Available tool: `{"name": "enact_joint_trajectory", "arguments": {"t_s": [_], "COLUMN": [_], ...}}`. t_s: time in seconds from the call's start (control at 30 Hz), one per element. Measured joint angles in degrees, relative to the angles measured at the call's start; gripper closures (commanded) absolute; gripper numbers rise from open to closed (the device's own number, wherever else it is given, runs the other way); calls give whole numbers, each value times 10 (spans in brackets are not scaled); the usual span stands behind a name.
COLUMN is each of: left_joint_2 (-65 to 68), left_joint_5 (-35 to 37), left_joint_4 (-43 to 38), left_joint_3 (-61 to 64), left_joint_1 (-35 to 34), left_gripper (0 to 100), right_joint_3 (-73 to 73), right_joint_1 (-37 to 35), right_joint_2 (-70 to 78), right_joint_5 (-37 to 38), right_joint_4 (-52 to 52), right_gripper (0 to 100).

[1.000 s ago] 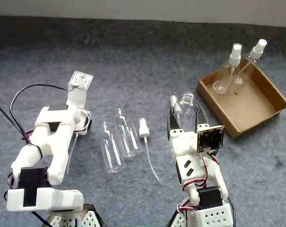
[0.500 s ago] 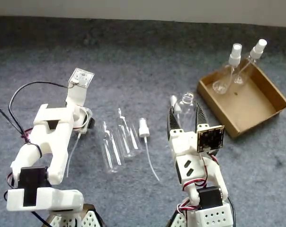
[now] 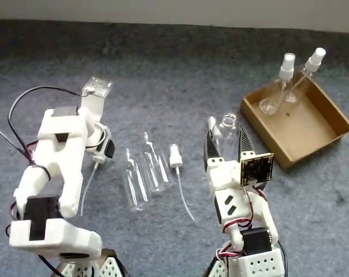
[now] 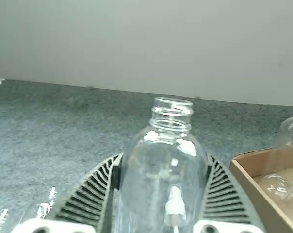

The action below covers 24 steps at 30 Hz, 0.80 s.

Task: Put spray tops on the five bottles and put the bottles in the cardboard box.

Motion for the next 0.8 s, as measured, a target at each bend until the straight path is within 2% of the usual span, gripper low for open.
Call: {"name": "enact_joint_trajectory", "arguments": {"t_s": [0.13, 0.27, 0.47, 0.6, 0.8], "left_joint_2": [71, 88, 88, 88, 88], "left_joint_5": [0, 0, 0, 0, 0], "left_joint_4": [1, 1, 1, 1, 1], "left_joint_3": [-47, -55, -55, -55, -68], "left_joint_1": [0, 0, 0, 0, 0], "left_gripper": [783, 797, 1000, 957, 970], "right_joint_3": [0, 0, 0, 0, 0], "right_joint_1": [0, 0, 0, 0, 0], "right_joint_2": [0, 0, 0, 0, 0], "right_joint_5": [0, 0, 0, 0, 0], "right_joint_4": [0, 0, 0, 0, 0], "right_gripper": [857, 857, 857, 857, 857]}}
